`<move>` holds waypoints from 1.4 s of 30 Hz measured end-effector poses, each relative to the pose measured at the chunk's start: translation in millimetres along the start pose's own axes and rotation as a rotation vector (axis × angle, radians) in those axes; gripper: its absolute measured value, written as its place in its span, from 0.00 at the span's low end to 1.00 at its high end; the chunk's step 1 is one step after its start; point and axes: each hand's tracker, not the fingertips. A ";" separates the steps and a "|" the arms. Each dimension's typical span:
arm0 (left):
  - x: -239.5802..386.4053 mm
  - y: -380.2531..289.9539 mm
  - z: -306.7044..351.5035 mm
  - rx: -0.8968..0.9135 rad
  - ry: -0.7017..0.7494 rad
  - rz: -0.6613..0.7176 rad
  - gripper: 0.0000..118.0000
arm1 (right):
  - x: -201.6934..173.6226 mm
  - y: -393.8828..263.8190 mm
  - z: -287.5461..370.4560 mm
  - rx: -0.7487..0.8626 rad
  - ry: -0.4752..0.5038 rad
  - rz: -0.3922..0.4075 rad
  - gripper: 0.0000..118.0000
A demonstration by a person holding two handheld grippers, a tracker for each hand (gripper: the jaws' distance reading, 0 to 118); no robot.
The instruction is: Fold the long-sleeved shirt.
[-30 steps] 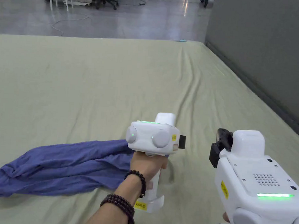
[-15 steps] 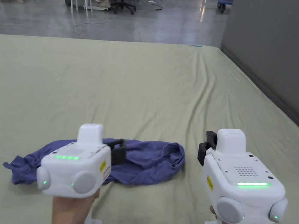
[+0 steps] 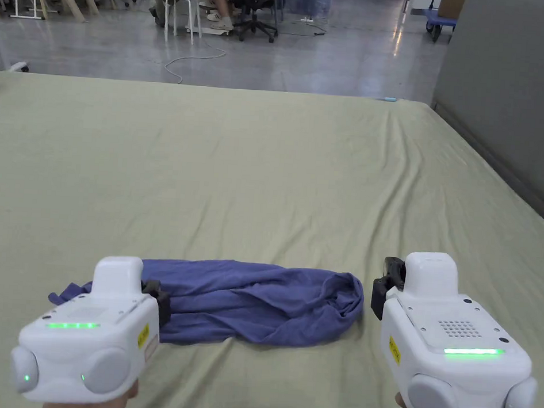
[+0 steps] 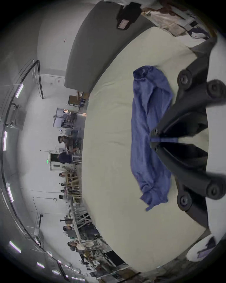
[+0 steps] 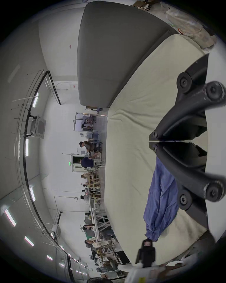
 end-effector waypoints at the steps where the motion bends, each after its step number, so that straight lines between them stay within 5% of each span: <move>1: -6.0 11.4 -6.0 -0.002 -0.001 -0.004 0.09 | 0.6 0.4 -0.9 -0.004 0.002 0.004 0.00; 2: -12.3 22.6 -13.9 0.006 0.002 0.010 0.25 | 1.2 0.5 -1.8 -0.007 0.001 0.007 0.00; 4: -28.5 46.0 -41.3 -0.046 0.020 0.066 0.87 | 2.3 -1.3 -5.5 -0.009 -0.003 0.010 0.00; 5: -36.9 56.3 -61.6 -0.080 0.041 0.078 1.00 | 3.1 -2.7 -7.6 -0.011 -0.003 0.007 0.00; 14: -47.4 68.7 -192.1 -0.419 0.121 -0.039 0.96 | 11.1 -12.9 -27.9 -0.102 -0.032 0.004 0.00; 16: -42.4 57.5 -195.1 -0.427 0.120 -0.023 0.77 | 13.6 -12.9 -32.7 -0.124 -0.048 -0.005 0.00; 17: -39.6 52.4 -194.1 -0.464 0.098 -0.005 0.52 | 15.2 -13.0 -35.4 -0.134 -0.048 -0.013 0.00; 18: -43.0 50.0 -198.9 -0.496 0.079 0.002 0.27 | 16.4 -13.6 -38.7 -0.146 -0.042 -0.023 0.07; 21: -29.7 47.4 -180.8 -0.443 0.076 -0.041 0.15 | 11.8 -17.2 -62.3 -0.269 0.016 -0.032 0.68; 22: -35.7 51.5 -188.2 -0.453 0.039 -0.042 0.14 | 7.2 -21.4 -77.8 -0.317 0.049 -0.018 0.69; 25: -31.6 59.1 -174.9 -0.442 0.031 -0.051 0.14 | -7.6 -33.0 -124.7 -0.438 0.087 0.012 0.66; 28: -45.0 70.7 -182.8 -0.422 0.007 -0.032 0.14 | -16.9 -46.5 -170.0 -0.548 0.087 -0.018 0.46; 31: -50.8 78.4 -179.8 -0.408 -0.009 -0.022 0.14 | -21.7 -59.2 -205.4 -0.633 0.049 -0.026 0.42; 32: -52.6 81.1 -176.9 -0.401 -0.021 -0.010 0.14 | -20.8 -63.1 -212.8 -0.660 0.053 -0.016 0.37; 34: -55.5 81.7 -171.3 -0.369 -0.041 0.022 0.14 | -23.0 -62.3 -213.8 -0.636 0.071 -0.003 0.07; 36: -58.5 86.2 -167.3 -0.348 -0.051 0.049 0.14 | -23.7 -52.6 -207.0 -0.625 0.071 0.045 0.04; 42: -54.5 125.5 -140.2 -0.207 -0.092 0.071 0.12 | 3.7 27.8 -176.4 -0.385 0.115 -0.057 0.03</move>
